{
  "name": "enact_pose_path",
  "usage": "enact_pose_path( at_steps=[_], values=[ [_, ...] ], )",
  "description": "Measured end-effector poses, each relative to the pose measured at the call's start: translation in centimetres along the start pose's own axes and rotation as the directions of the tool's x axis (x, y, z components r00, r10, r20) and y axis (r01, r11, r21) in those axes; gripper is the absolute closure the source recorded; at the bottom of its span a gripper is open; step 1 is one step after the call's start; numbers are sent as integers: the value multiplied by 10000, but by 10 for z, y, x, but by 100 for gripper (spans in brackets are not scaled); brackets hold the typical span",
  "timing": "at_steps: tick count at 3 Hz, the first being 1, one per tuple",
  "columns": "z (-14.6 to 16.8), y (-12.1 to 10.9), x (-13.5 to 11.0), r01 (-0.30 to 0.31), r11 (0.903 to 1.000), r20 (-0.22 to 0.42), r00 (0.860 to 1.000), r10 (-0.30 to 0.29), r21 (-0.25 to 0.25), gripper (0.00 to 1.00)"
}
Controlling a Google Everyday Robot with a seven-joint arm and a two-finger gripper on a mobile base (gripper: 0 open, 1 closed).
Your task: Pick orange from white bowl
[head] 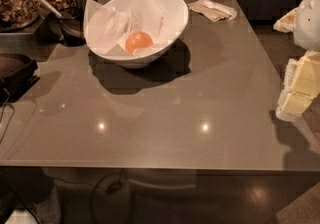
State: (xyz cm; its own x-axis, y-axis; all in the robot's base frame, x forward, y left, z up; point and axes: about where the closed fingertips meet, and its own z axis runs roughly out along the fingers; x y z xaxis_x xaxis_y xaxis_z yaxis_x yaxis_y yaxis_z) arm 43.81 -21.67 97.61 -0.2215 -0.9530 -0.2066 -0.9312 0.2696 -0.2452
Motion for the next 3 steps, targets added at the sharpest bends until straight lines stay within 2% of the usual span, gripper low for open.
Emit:
enact_pose_path(
  at_steps=[1,2,3],
  values=[
    [0,0,0,-3,10000,2,10000,3,-1,0],
    [1,-9,-9,-571,9983,290,9979,575,-120,0],
    [11,-32,-27,-1327,9885,385,9900,1357,-721,0]
  ],
)
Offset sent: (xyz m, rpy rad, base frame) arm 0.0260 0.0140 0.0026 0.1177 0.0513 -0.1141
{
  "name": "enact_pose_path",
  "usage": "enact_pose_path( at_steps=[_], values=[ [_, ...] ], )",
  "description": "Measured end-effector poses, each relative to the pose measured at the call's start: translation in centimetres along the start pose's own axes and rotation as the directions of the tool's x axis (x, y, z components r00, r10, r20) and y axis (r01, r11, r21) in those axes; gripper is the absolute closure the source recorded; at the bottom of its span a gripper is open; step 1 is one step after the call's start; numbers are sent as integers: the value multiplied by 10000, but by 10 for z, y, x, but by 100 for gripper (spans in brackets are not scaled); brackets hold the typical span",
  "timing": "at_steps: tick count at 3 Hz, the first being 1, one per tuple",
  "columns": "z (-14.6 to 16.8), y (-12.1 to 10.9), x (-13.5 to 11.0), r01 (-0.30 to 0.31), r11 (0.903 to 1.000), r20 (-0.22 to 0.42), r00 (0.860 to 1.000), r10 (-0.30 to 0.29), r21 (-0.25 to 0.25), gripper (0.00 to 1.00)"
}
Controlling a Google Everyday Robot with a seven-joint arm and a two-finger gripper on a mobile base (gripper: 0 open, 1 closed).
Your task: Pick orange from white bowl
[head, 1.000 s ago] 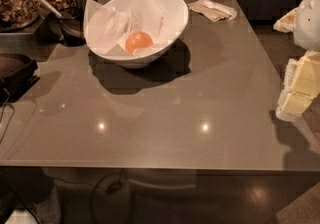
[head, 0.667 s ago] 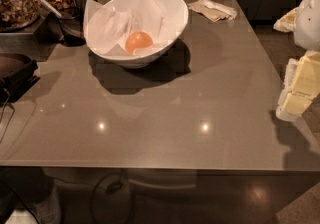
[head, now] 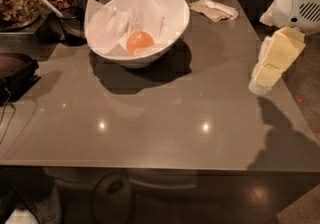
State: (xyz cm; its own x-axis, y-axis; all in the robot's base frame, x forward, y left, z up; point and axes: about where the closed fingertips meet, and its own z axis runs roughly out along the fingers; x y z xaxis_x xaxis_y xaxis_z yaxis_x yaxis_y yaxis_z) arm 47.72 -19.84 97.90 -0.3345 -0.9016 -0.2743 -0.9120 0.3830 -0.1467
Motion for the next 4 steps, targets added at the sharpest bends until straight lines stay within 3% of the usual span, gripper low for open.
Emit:
enact_pose_path(
  at_steps=[1,2,3,4],
  values=[
    [11,-25,-19,-474,9980,-109,9988,470,-410,0],
    [10,-31,-25,-450,9988,95,9989,452,-205,0],
    [11,-41,-42,-589,9978,860,9944,614,-313,0],
    [10,-62,-86,-400,9986,1423,9888,446,-356,0]
  ],
)
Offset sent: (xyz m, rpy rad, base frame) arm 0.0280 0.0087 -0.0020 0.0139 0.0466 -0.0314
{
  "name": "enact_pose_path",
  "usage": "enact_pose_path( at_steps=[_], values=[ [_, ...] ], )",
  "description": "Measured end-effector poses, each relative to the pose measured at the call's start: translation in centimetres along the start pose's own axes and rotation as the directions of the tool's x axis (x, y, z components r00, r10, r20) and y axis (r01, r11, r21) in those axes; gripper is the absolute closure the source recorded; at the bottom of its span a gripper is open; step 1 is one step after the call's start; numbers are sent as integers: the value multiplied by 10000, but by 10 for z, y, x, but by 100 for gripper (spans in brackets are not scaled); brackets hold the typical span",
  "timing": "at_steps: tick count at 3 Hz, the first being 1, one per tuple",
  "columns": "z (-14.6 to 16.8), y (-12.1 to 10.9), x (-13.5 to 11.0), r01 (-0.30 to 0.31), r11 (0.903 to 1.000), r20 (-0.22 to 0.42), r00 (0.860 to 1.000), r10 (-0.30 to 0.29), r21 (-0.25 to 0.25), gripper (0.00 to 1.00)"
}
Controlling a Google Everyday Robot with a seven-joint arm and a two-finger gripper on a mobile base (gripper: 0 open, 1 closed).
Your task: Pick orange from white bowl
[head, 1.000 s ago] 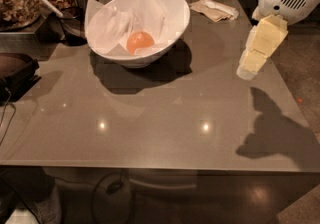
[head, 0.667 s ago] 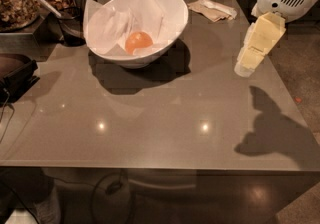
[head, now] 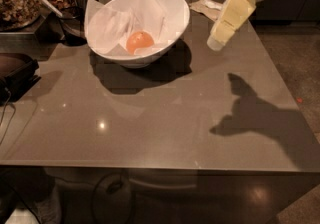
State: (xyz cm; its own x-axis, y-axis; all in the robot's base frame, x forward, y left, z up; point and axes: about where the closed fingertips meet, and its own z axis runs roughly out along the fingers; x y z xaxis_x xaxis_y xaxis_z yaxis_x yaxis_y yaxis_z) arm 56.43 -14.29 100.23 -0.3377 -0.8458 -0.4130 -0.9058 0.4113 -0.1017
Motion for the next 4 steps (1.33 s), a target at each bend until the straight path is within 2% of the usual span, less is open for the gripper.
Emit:
enact_pose_path(
  at_steps=[1,3,4],
  values=[
    [13,-14,-51,634,9979,83,9980,-633,-113,0],
    [16,-24,-75,727,9972,758,9944,-740,197,0],
    [38,-37,-103,872,9959,826,9926,-890,256,0]
  ],
)
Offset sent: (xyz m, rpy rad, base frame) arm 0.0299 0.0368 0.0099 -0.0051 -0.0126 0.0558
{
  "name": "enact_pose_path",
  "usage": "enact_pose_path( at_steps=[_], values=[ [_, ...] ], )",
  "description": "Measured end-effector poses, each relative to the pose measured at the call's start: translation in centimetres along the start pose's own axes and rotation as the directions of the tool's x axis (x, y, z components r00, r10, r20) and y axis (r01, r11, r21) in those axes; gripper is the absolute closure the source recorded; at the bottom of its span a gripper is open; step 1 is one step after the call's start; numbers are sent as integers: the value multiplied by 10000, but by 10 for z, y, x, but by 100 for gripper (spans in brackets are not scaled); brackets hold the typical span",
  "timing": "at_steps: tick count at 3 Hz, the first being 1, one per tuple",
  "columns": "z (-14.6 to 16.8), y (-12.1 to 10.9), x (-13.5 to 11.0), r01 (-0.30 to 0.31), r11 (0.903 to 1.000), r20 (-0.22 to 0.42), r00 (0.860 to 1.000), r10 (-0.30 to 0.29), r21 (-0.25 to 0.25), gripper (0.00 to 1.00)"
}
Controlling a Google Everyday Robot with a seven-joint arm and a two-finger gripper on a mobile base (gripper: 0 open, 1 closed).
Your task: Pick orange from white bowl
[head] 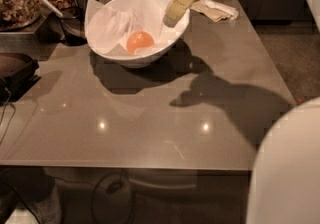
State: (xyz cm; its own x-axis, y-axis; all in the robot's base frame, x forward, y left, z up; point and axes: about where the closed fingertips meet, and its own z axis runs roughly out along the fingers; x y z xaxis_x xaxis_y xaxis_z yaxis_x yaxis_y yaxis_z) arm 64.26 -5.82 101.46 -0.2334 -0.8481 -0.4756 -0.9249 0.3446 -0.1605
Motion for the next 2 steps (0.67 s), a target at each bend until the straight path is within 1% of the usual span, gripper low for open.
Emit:
enact_pose_path(
  at_steps=[1,2],
  values=[
    [30,-14,-15,48,9999,-285,9996,-52,-123,0],
    [54,-23,-16,-146,9998,-718,9973,138,-99,7]
  ],
)
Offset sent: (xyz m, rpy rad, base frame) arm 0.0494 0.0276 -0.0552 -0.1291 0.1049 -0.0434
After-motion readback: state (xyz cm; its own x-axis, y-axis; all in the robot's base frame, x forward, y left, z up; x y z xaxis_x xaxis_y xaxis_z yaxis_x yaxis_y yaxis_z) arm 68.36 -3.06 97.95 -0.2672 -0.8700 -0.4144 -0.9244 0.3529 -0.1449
